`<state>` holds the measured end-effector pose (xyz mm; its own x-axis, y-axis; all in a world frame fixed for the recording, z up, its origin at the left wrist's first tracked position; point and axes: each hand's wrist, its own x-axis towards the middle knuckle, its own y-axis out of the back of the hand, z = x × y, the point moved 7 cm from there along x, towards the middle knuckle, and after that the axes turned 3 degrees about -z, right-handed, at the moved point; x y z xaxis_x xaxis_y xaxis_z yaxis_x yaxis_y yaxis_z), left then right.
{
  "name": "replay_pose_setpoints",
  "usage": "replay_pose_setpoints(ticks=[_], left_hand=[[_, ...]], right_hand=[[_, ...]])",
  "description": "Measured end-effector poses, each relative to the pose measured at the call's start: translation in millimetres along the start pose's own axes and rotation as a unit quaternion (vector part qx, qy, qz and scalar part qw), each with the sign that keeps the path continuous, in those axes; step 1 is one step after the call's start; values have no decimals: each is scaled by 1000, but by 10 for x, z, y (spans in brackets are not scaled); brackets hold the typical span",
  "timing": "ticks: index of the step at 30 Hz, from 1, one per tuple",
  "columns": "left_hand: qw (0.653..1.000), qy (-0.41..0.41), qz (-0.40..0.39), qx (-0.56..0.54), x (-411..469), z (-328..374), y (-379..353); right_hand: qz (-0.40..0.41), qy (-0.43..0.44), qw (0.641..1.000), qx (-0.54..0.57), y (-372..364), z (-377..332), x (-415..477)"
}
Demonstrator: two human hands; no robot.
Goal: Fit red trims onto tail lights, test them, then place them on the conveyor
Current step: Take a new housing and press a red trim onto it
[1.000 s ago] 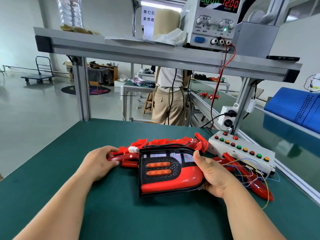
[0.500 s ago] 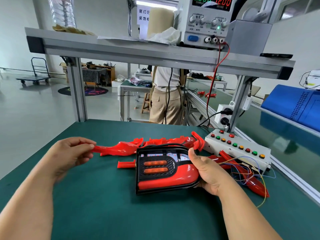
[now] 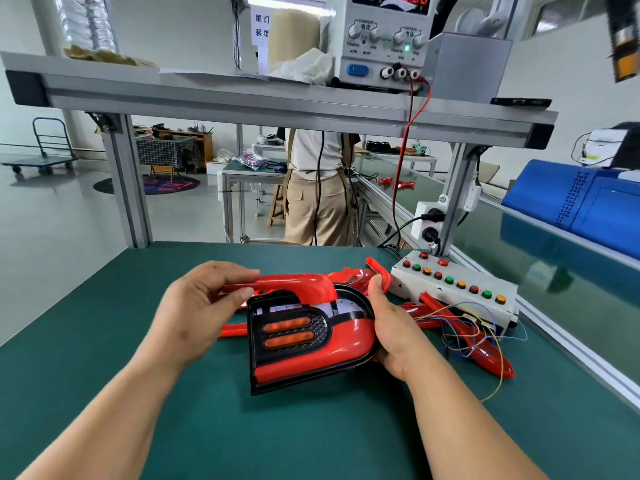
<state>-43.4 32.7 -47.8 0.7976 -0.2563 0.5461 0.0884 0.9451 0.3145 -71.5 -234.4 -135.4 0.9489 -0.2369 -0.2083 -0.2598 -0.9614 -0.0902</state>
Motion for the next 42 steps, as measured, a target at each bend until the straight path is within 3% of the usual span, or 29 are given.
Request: replay_pose_setpoints(ticks=[13, 23, 36, 42], left_hand=[[984, -60, -77, 152, 26, 11, -217], [963, -99, -78, 240, -9, 131, -316], [963, -77, -119, 229, -16, 85, -307], [973, -84, -82, 198, -1, 99, -224]], right_hand=[[26, 11, 998, -63, 14, 1, 24], [-56, 90, 993, -51, -117, -83, -18], [-74, 113, 991, -5, -159, -117, -92], [-74, 114, 991, -8, -160, -101, -55]])
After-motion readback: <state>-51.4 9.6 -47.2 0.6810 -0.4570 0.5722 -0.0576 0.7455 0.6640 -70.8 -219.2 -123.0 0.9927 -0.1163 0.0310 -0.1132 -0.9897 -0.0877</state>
